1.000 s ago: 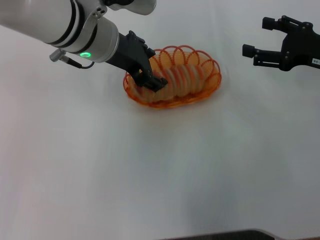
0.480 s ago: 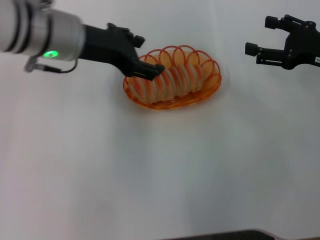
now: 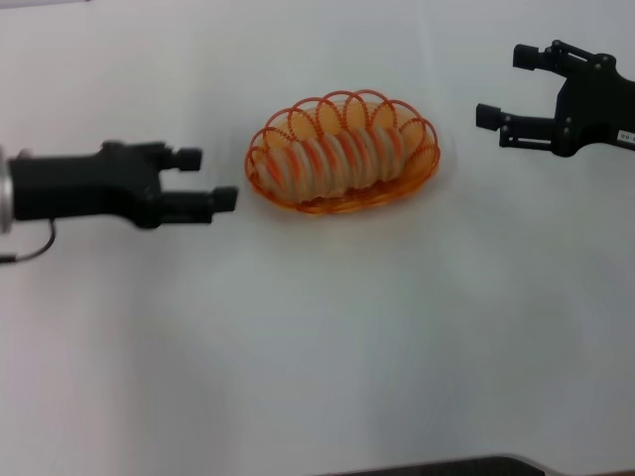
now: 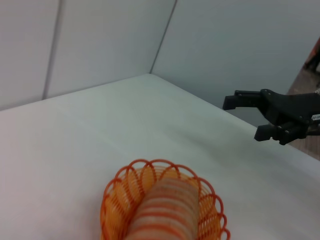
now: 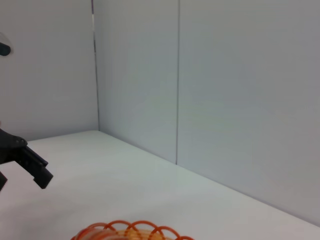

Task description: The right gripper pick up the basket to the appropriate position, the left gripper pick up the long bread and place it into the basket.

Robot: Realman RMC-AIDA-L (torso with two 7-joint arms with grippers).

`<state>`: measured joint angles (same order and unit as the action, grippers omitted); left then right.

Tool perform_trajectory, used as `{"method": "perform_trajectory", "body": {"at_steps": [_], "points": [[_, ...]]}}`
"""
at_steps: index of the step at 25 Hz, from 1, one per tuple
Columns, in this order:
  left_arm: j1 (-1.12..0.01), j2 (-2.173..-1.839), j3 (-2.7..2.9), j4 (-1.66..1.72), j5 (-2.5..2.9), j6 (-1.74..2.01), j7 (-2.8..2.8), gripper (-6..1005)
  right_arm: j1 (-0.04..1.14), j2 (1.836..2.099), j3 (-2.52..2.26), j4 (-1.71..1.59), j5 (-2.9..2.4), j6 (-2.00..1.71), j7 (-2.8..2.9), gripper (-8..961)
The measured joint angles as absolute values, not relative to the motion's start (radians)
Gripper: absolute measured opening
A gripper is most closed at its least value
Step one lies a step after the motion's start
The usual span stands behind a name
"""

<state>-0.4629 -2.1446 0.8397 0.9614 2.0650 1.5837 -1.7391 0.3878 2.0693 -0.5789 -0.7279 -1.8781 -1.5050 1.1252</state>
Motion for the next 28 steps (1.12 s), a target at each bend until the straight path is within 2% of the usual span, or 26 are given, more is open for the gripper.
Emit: {"method": "perform_trajectory", "body": {"at_steps": [6,12,21,28], "points": [[-0.421,-2.134,0.791,0.848,2.065,1.607,-1.634,835,0.371,2.084,-0.581,-0.679,-1.879,-1.482,1.01,942],[-0.417,-2.092,0.801,0.695,2.074,1.644,-1.58,834,0.379,2.084,-0.594,-0.598,-1.906,-1.392,0.951,942],[-0.387,-2.122,0.797,0.643,2.074,1.631,-1.492,834,0.396,2.085,-0.63,-0.559,-1.932,-1.332,0.907,942],[-0.383,-2.124,0.8,0.641,2.074,1.638,-1.491,834,0.4,2.086,-0.627,-0.559,-1.924,-1.341,0.906,942]]}}
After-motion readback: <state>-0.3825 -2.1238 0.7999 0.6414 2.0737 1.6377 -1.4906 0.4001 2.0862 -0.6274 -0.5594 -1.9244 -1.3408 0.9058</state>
